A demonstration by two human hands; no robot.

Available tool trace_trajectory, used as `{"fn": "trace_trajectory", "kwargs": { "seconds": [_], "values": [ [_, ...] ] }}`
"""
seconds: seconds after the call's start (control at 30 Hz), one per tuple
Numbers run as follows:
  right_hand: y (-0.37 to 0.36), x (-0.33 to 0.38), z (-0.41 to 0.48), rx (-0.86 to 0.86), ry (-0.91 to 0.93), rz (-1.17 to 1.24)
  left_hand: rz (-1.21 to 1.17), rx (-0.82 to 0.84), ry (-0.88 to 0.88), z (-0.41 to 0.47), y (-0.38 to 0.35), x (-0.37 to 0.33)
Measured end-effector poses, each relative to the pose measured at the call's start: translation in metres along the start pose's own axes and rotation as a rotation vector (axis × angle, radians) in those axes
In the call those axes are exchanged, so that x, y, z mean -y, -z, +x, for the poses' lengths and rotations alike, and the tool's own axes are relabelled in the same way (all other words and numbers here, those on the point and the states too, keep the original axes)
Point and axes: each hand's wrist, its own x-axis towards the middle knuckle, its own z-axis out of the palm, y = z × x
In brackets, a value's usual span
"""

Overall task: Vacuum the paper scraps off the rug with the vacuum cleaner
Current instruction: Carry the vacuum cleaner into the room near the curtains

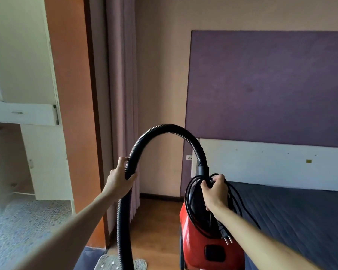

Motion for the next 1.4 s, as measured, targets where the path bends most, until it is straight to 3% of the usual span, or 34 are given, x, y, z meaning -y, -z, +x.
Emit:
{"fn": "trace_trajectory", "kwargs": {
  "seconds": [0.33, 0.73, 1.07, 1.4],
  "values": [
    [-0.078, -0.016, 0.109, -0.027, -0.022, -0.046, -0.062, 0.038, 0.047, 0.121, -0.071, 0.067],
    [-0.147, 0.000, 0.208, -0.031, -0.026, -0.038, -0.082, 0.042, 0.046, 0.226, -0.105, 0.109],
    [-0.212, -0.007, 0.304, 0.052, 0.015, -0.060, -0.068, 0.052, 0.125, 0.303, -0.132, 0.146],
    [-0.292, -0.035, 0.446, 0.131, 0.075, -0.139, -0.033, -0.019, 0.186, 0.427, -0.205, 0.183]
  ]
}}
